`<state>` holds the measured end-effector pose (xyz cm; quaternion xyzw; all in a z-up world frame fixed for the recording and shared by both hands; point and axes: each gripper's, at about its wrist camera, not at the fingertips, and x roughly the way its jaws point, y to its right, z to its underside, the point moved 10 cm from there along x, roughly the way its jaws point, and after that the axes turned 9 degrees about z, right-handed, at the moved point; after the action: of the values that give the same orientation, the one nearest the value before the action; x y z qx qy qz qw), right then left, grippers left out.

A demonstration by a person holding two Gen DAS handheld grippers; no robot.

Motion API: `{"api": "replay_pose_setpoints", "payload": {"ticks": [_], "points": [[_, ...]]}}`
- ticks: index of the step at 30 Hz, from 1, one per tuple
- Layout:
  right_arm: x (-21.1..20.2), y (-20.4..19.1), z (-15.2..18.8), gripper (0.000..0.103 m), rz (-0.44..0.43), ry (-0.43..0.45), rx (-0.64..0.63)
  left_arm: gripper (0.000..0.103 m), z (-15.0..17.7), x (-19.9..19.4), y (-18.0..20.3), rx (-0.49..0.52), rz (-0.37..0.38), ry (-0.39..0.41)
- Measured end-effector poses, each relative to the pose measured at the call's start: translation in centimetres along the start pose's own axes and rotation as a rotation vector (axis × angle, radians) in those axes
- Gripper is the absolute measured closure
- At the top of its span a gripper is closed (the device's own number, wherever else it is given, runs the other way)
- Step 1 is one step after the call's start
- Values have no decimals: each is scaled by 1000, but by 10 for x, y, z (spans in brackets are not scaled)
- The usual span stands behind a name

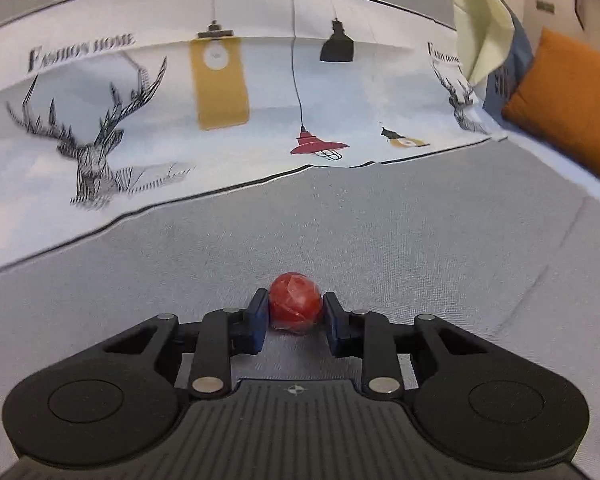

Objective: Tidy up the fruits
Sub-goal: 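Grasp a bagged red fruit with the left tool while the right tool grasps another, then carry the bagged red fruit in the left tool to the plate while the right tool carries its red fruit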

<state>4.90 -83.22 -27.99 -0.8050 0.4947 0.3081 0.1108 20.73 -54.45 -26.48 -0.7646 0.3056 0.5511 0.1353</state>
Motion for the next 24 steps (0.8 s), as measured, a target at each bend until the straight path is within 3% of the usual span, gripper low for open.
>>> {"api": "replay_pose_setpoints", "payload": {"ticks": [2,7,15,24], "points": [[-10,1,1,73,14,3,-21,67,6,-4,-5,-2,10,-6],[-72,-6,3,73,-88,25,-5,67,29,-35,-19,-17,30,4],[-209,-45,36,73,-305,5,-9,67,97,-122,-62,-37,-3,15],[-373,-101,60,73,-478,27,-48,67,179,-237,-138,-88,-56,66]]}}
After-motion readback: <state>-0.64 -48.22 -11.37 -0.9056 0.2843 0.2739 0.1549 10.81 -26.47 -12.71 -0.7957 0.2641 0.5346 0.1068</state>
